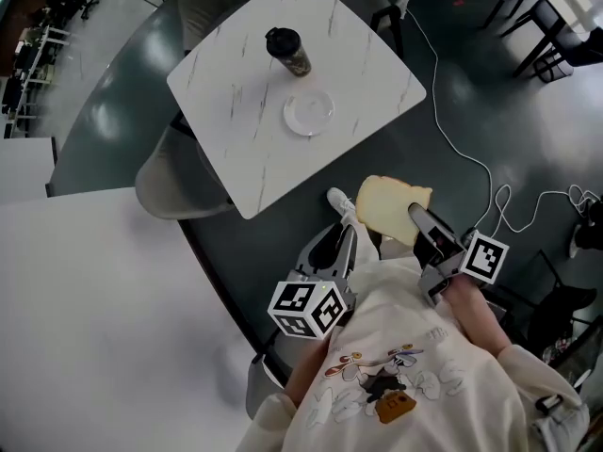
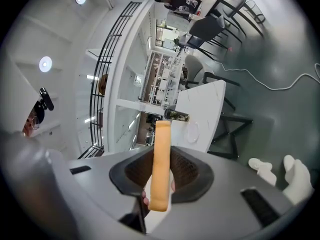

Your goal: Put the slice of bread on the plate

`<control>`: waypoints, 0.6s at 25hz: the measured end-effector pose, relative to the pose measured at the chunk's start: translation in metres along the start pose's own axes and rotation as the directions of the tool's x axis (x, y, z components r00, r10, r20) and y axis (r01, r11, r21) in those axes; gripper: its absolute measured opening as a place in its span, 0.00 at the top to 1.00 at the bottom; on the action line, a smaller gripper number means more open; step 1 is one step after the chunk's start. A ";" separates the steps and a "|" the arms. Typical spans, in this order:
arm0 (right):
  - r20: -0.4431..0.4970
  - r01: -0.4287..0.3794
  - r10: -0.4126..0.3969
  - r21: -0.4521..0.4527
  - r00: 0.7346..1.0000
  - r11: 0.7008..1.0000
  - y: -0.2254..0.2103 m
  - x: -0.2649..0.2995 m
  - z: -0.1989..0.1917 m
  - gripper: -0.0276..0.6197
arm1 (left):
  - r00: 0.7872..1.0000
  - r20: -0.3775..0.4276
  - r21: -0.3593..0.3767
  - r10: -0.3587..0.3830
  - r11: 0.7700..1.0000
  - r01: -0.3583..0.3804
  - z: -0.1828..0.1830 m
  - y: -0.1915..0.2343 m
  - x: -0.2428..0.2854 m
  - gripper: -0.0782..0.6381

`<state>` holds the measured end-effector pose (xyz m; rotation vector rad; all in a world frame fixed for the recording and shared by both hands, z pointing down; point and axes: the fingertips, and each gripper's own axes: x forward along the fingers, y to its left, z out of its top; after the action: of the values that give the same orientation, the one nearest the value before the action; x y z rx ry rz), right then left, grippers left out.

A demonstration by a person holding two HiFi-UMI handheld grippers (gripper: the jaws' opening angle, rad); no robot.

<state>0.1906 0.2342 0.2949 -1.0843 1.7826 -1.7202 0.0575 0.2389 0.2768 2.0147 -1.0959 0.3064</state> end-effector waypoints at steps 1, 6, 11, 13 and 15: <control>0.001 0.009 -0.009 -0.004 1.000 1.000 0.002 0.010 0.003 0.82 | 1.000 0.001 0.005 -0.012 1.000 0.012 0.012 0.004 0.005 0.76; -0.021 0.014 -0.015 -0.013 1.000 1.000 0.015 0.068 0.016 0.82 | 1.000 0.026 -0.006 0.004 1.000 -0.004 0.062 0.045 0.018 0.76; -0.012 0.038 -0.038 -0.056 0.999 0.998 0.025 0.122 0.026 0.82 | 1.000 0.029 -0.023 0.006 1.000 -0.005 0.097 0.089 0.021 0.76; -0.011 0.068 -0.069 -0.101 0.998 0.993 0.024 0.141 0.027 0.82 | 1.000 0.027 -0.022 -0.001 1.000 0.001 0.109 0.105 0.022 0.76; -0.017 0.087 -0.090 -0.147 0.996 0.985 0.023 0.156 0.029 0.82 | 1.000 0.026 -0.016 -0.009 1.000 0.009 0.121 0.119 0.025 0.76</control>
<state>0.1137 0.0940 0.3009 -1.2255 1.9278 -1.6806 -0.0402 0.0986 0.2756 2.0145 -1.1017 0.2664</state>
